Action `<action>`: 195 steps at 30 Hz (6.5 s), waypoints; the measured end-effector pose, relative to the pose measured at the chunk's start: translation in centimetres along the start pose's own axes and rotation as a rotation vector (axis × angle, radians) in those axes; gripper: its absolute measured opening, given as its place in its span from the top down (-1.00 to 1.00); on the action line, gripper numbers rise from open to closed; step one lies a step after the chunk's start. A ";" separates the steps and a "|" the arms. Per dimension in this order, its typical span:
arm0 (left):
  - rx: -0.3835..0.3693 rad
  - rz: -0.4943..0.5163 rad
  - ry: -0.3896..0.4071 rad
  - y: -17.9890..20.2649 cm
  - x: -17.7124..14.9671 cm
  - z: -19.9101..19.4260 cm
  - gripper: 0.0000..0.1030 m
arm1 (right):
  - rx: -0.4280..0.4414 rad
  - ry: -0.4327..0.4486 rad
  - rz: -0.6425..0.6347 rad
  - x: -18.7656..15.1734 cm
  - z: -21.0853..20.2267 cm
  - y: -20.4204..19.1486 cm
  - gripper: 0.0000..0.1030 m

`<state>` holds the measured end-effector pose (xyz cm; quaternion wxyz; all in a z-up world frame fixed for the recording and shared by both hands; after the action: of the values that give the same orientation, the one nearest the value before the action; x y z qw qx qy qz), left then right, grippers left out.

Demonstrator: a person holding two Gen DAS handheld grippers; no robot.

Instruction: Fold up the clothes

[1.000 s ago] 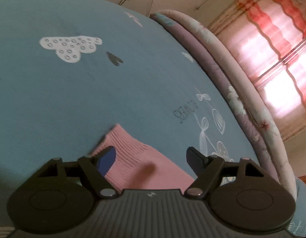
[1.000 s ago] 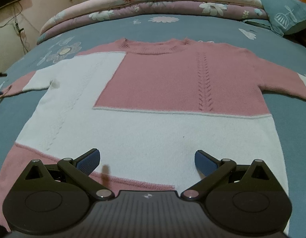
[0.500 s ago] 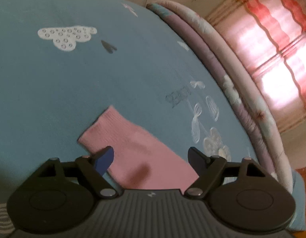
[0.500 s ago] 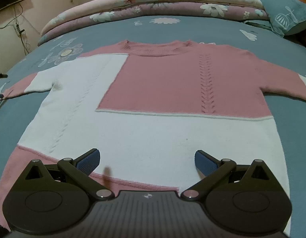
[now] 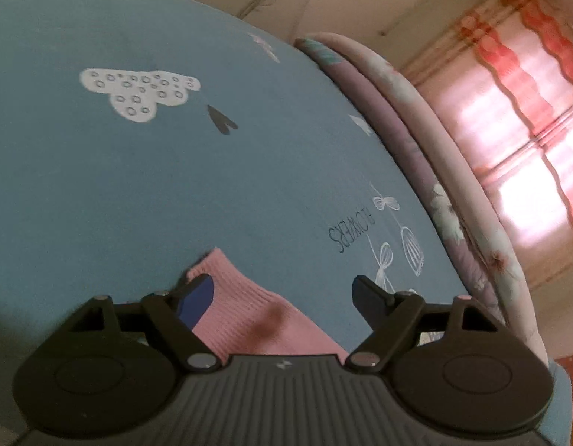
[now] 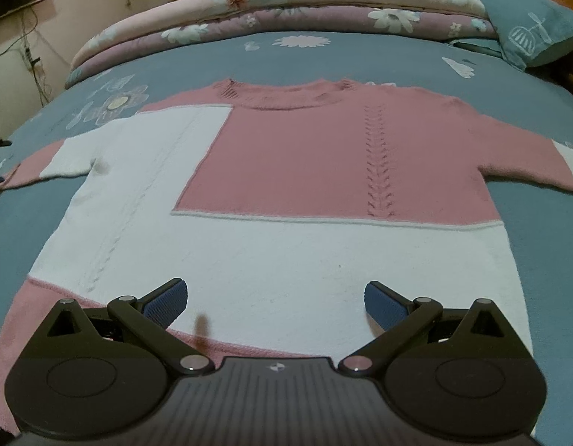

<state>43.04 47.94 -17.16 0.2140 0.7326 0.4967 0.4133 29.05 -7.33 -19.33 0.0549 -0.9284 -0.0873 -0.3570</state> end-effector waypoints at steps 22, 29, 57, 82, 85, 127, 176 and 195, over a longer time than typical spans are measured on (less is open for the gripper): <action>-0.445 0.249 -0.802 14.2 -29.6 -2.4 -0.64 | 0.038 0.026 -0.010 -0.2 -2.0 -0.9 -1.00; -0.468 0.238 -0.817 14.7 -30.0 -2.6 -0.71 | 0.048 0.011 0.039 -1.0 -1.3 0.0 -1.00; -0.225 0.709 -0.768 16.5 -44.1 -14.8 -0.76 | -0.039 0.104 0.110 -1.7 -8.9 3.4 -1.00; -0.254 0.645 -0.700 12.8 -43.6 -14.2 -0.80 | -0.027 0.136 0.430 -5.2 -5.4 11.0 -1.00; -0.255 0.658 -0.661 13.0 -42.9 -14.6 -0.80 | -0.004 0.164 0.428 -4.3 -6.3 11.0 -1.00; -0.158 0.577 -0.679 10.7 -39.6 -12.4 -0.86 | 0.329 0.069 0.568 -8.0 -8.8 7.0 -1.00; -0.238 0.785 -0.756 12.3 -38.9 -16.5 -0.91 | 0.389 -0.083 0.125 -7.0 -6.1 -5.7 -1.00; -0.164 0.789 -0.689 11.3 -36.7 -15.7 -0.91 | 0.008 -0.062 -0.328 -7.0 -2.4 -7.7 -1.00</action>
<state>30.36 8.51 -14.53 0.2499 0.9379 0.0503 0.2352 20.86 -1.05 -21.97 -0.0030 -0.9120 -0.2409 -0.3320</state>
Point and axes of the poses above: each gripper's, at about its wrist camera, not at the fingertips, and z roughly the way its jaws point, y to its right, x to its top, the point moved 9 cm from there along z, roughly the way its jaws point, and after that the axes turned 9 degrees about -z, right-handed, at the moved point
